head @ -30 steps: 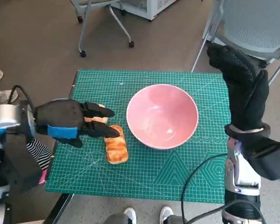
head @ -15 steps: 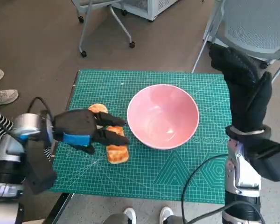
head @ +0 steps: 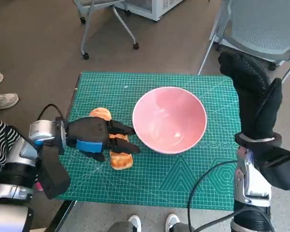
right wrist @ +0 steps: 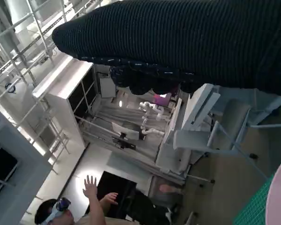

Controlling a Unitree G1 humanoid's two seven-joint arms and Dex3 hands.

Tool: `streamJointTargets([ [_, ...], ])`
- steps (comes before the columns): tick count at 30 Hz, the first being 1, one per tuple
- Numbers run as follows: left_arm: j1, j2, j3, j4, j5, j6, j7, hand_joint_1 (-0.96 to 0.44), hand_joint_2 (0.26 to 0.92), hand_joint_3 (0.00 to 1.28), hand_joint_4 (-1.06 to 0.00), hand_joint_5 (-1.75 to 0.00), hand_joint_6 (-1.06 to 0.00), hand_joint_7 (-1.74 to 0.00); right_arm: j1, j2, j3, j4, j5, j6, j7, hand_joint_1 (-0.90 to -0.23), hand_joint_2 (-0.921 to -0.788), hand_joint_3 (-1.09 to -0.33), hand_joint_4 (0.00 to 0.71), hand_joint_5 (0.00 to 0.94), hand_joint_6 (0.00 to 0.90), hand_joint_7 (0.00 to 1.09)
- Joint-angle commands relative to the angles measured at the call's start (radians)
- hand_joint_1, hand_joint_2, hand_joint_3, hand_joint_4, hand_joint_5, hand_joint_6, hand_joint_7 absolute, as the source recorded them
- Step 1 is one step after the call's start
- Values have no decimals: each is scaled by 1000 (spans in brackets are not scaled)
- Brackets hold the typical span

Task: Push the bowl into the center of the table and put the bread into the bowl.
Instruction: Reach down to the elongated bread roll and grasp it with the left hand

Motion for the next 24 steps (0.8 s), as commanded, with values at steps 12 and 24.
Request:
streamJointTargets([
  [12,-60,-21,-69,102,172,-2,112,-113,819,5,-380,-2,-447,-31,43,-8,-6,-28,-6,32,-11,-671,-921,-681,198,3,53,552],
  [24,-83,-13,-122,145,340,33,247,-8,858,11,-542,-35,-538,-55,50,-9,-12,-34,-7,32,-16,-667,-921,-693,194,0,53,555],
])
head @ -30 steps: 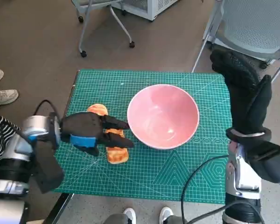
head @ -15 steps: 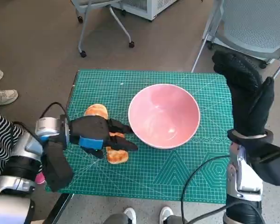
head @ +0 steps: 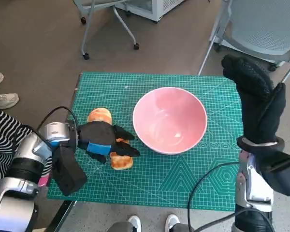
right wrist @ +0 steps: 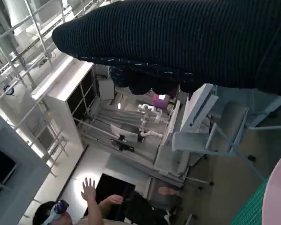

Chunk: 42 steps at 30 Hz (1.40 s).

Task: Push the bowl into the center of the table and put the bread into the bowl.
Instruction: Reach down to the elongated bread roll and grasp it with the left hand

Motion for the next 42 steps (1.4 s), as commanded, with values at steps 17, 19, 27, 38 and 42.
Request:
streamJointTargets([
  [17,-58,29,-114,27,268,33,306,-15,920,115,-600,-1090,-633,-1242,26,-4,-3,-7,-4,14,-14,-660,-921,-695,185,0,51,560],
  [19,-64,32,-122,32,285,34,334,-7,920,97,-605,-1112,-661,-1227,26,-3,-3,-7,-3,14,-13,-661,-921,-695,185,0,50,560],
  [27,-78,42,-144,48,304,48,386,0,920,76,-607,-1149,-697,-1191,28,-1,-3,-8,0,12,-12,-665,-921,-694,185,0,49,563],
  [38,-84,51,-150,59,288,48,412,0,920,66,-625,-1115,-704,-1198,21,4,-1,6,4,7,-10,-665,-921,-693,185,0,48,566],
  [42,-85,54,-142,64,263,43,397,0,920,66,-626,-1110,-705,-1202,19,4,-2,8,10,9,-7,-665,-921,-692,185,0,47,566],
])
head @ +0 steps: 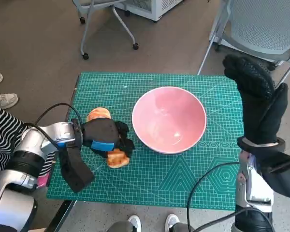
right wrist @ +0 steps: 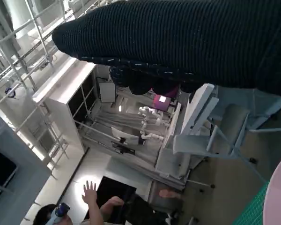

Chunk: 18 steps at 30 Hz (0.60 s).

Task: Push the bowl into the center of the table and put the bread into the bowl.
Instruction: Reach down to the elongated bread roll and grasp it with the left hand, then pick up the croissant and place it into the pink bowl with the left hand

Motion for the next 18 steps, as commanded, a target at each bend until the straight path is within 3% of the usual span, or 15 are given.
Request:
streamJointTargets([
  [1,-9,28,-2,17,-22,-3,-20,0,920,66,-626,-1109,-705,-1202,16,2,-2,16,10,11,-2,-665,-921,-693,185,0,47,566],
  [8,-6,52,21,-13,-116,-20,-90,0,920,64,-630,-1096,-705,-1210,17,3,-2,12,19,17,2,-666,-921,-692,181,0,46,568],
  [18,15,163,98,-287,-573,47,-400,0,920,47,-657,-1078,-713,-1190,19,0,-5,10,31,19,8,-670,-921,-692,181,0,46,569],
])
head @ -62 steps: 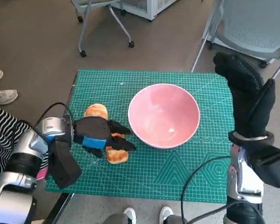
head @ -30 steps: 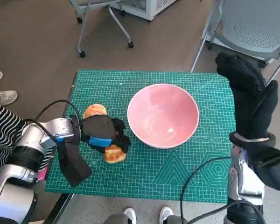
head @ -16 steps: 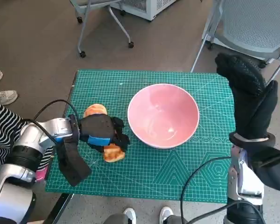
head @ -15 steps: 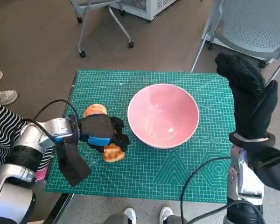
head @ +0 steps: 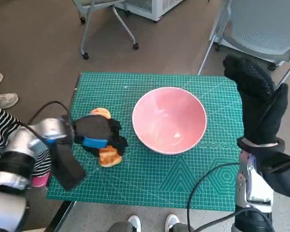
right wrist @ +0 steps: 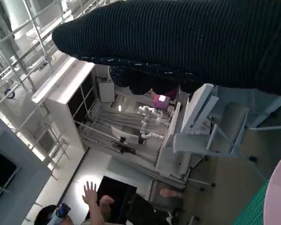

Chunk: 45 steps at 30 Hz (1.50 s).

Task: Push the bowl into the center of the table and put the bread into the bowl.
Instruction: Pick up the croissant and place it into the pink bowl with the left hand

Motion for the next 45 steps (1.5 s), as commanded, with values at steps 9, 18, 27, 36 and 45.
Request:
streamJointTargets([
  [9,-40,66,166,-375,-388,171,-199,0,920,40,-662,-1069,-726,-1179,13,-9,-7,8,23,17,11,-675,-921,-691,181,0,41,568],
  [18,-153,-46,227,-414,-388,245,-200,0,921,107,-577,-1163,-655,-1250,9,-18,-11,16,23,5,17,-678,-921,-695,177,1,27,564],
  [27,-223,-207,207,-340,-298,275,-160,1,921,74,-659,-1132,-641,-1211,14,-25,-13,21,17,-10,19,-677,-921,-696,176,0,26,566],
  [36,-296,-344,142,-132,-177,295,-119,0,921,60,-658,-1118,-676,-1186,20,-31,-14,17,17,-11,16,-674,-921,-696,176,0,25,568],
  [45,-341,-433,69,86,-7,298,14,-1,920,75,-623,-1105,-688,-1223,28,-30,-17,7,24,-4,14,-673,-921,-696,176,0,24,569],
])
